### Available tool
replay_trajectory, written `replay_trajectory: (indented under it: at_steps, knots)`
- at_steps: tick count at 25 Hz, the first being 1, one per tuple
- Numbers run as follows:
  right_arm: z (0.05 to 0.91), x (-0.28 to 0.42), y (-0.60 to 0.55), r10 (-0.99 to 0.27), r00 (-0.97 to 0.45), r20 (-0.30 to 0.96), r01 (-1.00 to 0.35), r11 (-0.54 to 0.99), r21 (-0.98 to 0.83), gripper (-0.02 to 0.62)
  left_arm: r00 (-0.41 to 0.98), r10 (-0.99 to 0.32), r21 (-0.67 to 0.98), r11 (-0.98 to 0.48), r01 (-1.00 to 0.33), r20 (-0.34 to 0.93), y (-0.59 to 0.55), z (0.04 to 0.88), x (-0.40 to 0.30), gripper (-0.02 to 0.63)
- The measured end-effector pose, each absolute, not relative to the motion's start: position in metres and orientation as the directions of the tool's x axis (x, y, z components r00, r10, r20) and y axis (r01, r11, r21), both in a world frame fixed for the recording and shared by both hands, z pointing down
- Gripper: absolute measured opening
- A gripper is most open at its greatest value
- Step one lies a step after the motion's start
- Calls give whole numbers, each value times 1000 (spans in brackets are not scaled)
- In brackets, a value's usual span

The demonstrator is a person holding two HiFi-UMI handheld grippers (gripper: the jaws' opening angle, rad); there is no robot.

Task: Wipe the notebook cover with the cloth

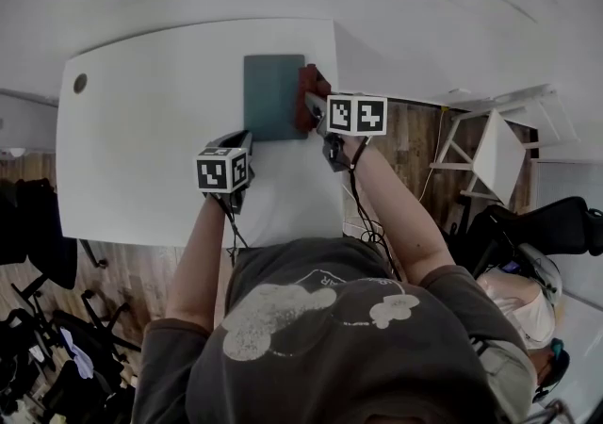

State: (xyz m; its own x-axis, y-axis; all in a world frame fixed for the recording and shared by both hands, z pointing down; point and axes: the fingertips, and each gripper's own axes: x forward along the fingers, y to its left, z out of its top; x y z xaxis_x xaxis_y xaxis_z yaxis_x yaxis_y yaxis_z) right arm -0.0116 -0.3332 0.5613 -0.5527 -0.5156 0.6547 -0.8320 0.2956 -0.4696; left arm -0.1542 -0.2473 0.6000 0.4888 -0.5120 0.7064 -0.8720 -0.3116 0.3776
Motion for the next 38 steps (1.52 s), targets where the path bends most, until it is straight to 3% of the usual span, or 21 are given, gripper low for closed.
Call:
replay_trajectory:
  at_steps: [19,38]
  knots:
    - [566,-143,-281,-343,-694,633,-712,452,-537,105,492,-535,415,-267,-870,687,-228,595,-182,8]
    - [578,-119,-281,-371,-669,644,-742,389,-546,106,518,-500,429,-289,-855,694,-227,600,-174,8]
